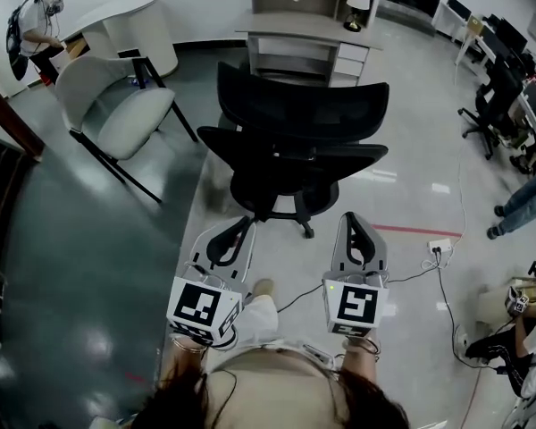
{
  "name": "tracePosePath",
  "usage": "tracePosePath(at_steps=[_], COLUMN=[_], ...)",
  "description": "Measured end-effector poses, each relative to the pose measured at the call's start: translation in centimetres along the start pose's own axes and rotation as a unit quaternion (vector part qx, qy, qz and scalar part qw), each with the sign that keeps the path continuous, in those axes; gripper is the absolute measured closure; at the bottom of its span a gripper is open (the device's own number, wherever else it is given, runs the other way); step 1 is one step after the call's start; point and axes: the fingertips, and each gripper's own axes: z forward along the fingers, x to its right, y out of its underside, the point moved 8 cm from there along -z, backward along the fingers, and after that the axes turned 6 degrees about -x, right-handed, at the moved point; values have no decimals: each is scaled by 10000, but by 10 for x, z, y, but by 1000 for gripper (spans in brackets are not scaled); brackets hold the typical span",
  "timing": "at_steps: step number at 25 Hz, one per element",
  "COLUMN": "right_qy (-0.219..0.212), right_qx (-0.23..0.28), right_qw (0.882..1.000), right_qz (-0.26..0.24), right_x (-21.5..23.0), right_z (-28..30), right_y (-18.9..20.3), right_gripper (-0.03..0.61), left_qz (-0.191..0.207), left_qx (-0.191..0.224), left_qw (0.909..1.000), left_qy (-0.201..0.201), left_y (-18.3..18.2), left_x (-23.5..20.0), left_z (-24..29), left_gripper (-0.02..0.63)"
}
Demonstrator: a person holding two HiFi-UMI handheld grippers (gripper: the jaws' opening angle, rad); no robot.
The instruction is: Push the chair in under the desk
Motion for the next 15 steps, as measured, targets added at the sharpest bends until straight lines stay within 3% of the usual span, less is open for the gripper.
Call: tracePosePath(at_steps=[15], right_qy=[-172], right_qx=[-195], right_qw=[9993], right_qz=[-269], right_x=[-1], right_z=[66], right_y=[-12], right_gripper=[554], left_qz=[73], left_qx=[-104], left_qw=[9999], left_qy=[-25], left_y=[-5], left_x=[-56], left_z=[54], left_gripper=[586])
